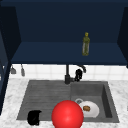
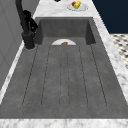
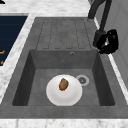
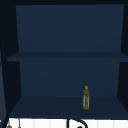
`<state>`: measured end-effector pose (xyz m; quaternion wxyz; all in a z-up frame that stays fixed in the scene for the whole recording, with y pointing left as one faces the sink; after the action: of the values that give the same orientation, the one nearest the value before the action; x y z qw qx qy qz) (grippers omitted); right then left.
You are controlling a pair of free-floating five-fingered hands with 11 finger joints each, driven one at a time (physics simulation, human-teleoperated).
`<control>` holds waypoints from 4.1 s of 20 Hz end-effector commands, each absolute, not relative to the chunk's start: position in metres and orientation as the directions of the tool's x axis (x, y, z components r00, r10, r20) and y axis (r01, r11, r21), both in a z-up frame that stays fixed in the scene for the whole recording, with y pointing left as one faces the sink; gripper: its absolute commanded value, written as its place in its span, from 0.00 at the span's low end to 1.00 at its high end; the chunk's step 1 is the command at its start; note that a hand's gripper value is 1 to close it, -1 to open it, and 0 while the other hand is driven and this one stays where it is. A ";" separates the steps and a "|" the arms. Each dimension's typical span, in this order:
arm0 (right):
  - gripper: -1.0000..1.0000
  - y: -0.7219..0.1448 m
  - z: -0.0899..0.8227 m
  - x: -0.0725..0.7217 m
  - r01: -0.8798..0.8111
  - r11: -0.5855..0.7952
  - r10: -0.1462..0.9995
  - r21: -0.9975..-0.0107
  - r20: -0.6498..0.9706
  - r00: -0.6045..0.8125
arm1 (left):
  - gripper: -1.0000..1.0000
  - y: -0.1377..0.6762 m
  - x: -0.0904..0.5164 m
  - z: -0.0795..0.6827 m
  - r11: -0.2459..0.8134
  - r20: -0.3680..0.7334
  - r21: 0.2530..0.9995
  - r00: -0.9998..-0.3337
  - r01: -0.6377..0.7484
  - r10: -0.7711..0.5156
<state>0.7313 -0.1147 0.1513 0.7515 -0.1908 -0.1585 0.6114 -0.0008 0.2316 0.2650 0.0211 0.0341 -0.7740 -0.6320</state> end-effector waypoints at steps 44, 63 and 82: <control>0.00 -0.063 0.170 0.706 -0.904 -0.144 0.553 -0.404 -0.790 0.265 | 0.50 0.232 -0.001 0.265 0.199 -0.011 0.980 -0.997 -0.026 -0.079; 0.00 -0.059 0.217 0.619 -0.802 -0.189 0.626 -0.566 -0.699 0.346 | 0.50 0.232 -0.001 0.265 0.199 -0.011 0.980 -0.997 -0.026 -0.079; 0.00 -0.036 0.221 0.496 -0.630 -0.320 0.597 -0.708 -0.667 0.446 | 0.50 0.232 -0.001 0.265 0.199 -0.011 0.980 -0.997 -0.026 -0.079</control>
<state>0.5137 -0.0384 0.2205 0.5799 -0.5949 0.0389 0.5553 -0.0008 0.2316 0.2650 0.0211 0.0341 -0.7740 -0.6320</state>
